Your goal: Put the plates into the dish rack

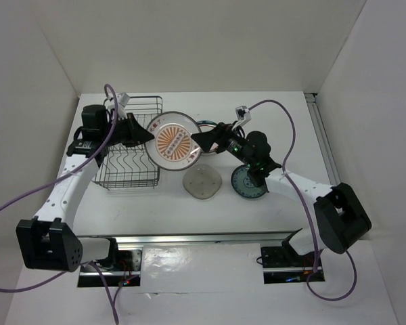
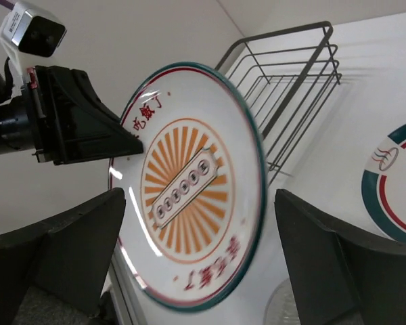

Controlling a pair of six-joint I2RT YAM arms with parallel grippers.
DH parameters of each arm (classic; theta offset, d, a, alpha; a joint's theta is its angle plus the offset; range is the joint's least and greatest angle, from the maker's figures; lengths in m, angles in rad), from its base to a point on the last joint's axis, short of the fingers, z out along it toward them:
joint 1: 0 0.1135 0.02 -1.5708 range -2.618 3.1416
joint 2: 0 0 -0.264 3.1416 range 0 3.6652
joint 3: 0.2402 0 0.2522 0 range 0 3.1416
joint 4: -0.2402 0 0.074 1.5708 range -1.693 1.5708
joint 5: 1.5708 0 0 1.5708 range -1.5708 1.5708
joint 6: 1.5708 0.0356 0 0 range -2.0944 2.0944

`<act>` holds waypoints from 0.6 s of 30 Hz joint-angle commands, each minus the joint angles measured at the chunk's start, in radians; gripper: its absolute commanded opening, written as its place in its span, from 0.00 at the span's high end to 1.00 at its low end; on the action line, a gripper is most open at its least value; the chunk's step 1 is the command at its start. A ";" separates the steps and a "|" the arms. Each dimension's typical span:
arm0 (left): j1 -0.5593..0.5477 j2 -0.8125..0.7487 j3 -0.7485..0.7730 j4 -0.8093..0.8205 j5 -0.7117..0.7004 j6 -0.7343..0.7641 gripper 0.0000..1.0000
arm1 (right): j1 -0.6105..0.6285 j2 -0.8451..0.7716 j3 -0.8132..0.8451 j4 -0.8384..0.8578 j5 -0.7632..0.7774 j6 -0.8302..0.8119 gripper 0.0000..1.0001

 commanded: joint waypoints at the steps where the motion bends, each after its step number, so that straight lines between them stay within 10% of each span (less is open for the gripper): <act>1: -0.017 -0.146 0.092 -0.051 -0.294 0.023 1.00 | 0.014 -0.049 0.056 0.012 0.024 -0.050 0.01; 10: -0.059 -0.332 0.205 -0.173 -1.099 0.215 1.00 | 0.005 -0.141 -0.008 -0.108 0.027 -0.107 0.01; 18: -0.059 -0.358 0.126 -0.131 -1.318 0.394 1.00 | 0.005 -0.172 -0.017 -0.180 -0.009 -0.125 0.01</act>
